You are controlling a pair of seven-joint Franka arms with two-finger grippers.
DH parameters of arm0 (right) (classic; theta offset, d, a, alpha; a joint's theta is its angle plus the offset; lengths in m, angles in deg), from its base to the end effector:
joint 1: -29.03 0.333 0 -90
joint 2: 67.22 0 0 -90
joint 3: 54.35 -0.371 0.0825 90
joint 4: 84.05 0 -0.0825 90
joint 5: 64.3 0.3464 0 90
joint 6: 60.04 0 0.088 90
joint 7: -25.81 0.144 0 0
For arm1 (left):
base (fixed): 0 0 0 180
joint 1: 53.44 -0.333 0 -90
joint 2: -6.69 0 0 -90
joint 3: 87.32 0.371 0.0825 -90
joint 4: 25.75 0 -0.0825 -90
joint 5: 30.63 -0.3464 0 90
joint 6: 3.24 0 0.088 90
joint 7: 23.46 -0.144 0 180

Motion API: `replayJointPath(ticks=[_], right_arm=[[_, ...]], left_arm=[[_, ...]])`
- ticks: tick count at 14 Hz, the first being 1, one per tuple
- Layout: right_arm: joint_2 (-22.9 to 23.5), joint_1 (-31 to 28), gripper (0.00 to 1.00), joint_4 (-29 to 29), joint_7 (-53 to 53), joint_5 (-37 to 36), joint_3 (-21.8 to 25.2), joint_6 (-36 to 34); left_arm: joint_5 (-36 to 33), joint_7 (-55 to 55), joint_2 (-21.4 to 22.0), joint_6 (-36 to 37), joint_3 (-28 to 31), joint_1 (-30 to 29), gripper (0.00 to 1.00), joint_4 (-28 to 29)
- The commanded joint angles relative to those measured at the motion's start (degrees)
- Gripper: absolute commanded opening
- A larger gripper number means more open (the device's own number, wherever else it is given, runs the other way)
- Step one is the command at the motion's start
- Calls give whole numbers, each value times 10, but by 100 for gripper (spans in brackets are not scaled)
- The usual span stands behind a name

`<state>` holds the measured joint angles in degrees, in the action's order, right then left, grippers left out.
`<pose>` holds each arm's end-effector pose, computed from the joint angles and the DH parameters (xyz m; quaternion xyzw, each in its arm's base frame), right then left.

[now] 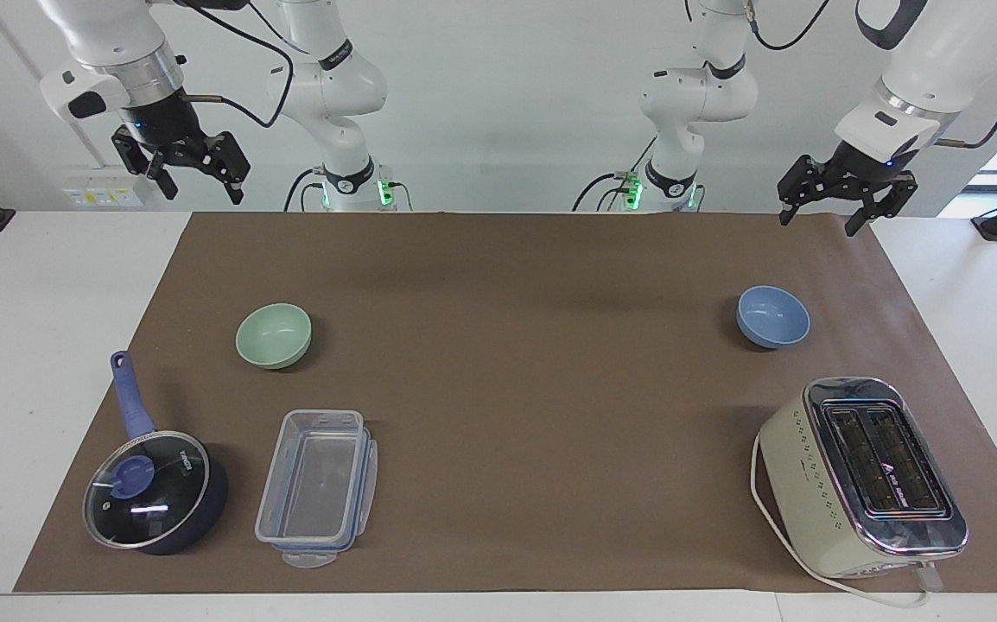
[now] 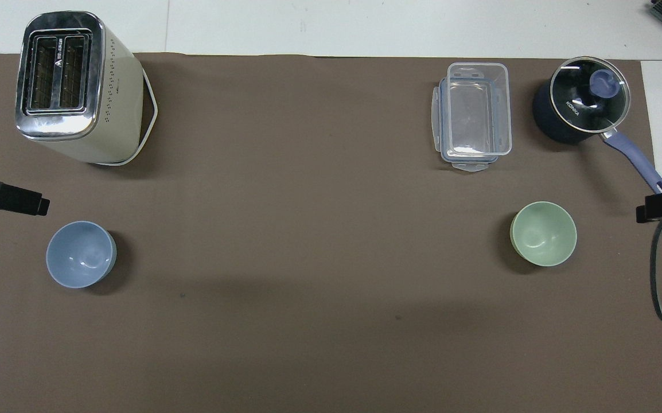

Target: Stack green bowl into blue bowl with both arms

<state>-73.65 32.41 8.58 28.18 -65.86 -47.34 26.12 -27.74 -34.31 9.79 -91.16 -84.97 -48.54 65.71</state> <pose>0.4673 -0.0380 0.6717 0.9986 -0.0528 -0.0008 0.0067 0.4923 -0.0287 0.6558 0.9927 -0.1175 -0.0019 0.0265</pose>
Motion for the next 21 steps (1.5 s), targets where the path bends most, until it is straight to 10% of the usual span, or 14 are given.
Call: replayJointPath(ticks=[1, 21], right_arm=[[-11, -4, 100, 9, -13, -5, -1, -6], [-11, -5, 100, 9, -15, -5, 0, -7]], left_arm=[[9, 0, 10, -6, -2, -5, 100, 13], [117, -270, 2, -130, -1, -175, 100, 187]])
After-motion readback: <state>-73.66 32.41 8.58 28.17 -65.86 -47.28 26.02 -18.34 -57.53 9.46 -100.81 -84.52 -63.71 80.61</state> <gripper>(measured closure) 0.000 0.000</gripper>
